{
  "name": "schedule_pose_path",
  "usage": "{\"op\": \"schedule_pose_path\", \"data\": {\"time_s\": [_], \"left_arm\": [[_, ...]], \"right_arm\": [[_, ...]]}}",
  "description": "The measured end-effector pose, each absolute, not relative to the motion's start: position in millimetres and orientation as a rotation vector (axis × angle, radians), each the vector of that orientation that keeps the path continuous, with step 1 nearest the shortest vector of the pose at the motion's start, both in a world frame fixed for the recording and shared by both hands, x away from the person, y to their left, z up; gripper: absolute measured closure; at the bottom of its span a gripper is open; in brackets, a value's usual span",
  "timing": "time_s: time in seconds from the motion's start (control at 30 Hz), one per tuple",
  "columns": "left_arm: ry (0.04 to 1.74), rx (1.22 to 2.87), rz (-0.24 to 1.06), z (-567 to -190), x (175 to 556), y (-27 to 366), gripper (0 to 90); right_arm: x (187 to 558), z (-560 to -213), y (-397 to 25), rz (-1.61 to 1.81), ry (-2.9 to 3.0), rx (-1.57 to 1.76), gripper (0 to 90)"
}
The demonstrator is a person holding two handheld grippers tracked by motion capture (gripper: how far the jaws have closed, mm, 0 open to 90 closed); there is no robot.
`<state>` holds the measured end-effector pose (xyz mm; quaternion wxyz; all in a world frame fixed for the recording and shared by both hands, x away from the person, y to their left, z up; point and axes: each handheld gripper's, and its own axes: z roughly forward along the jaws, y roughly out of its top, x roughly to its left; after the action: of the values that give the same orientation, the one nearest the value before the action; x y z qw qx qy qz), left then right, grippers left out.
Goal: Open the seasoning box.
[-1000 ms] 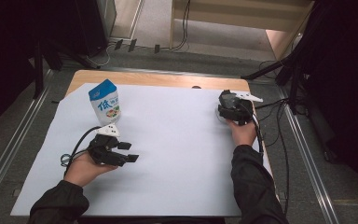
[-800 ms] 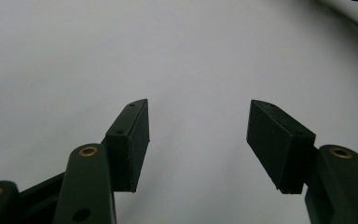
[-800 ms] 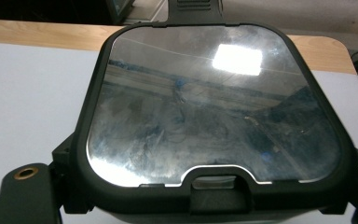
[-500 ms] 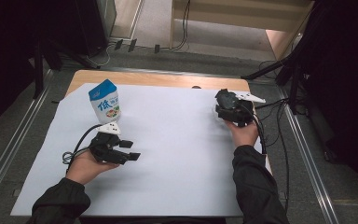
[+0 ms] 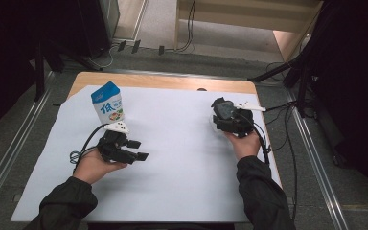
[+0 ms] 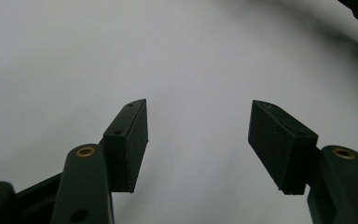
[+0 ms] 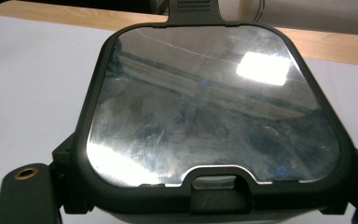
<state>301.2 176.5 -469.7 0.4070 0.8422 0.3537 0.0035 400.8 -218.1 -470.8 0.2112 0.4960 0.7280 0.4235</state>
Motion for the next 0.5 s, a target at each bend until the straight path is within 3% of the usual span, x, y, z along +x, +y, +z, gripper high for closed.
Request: {"op": "schedule_pose_path", "data": {"time_s": [0.5], "left_arm": [[0.897,2.128,-0.009,-470.5,314.1,170.9,40.4]], "right_arm": [[371.9,-468.7,-200.6,1.212,2.088,1.334,16.0]]}}
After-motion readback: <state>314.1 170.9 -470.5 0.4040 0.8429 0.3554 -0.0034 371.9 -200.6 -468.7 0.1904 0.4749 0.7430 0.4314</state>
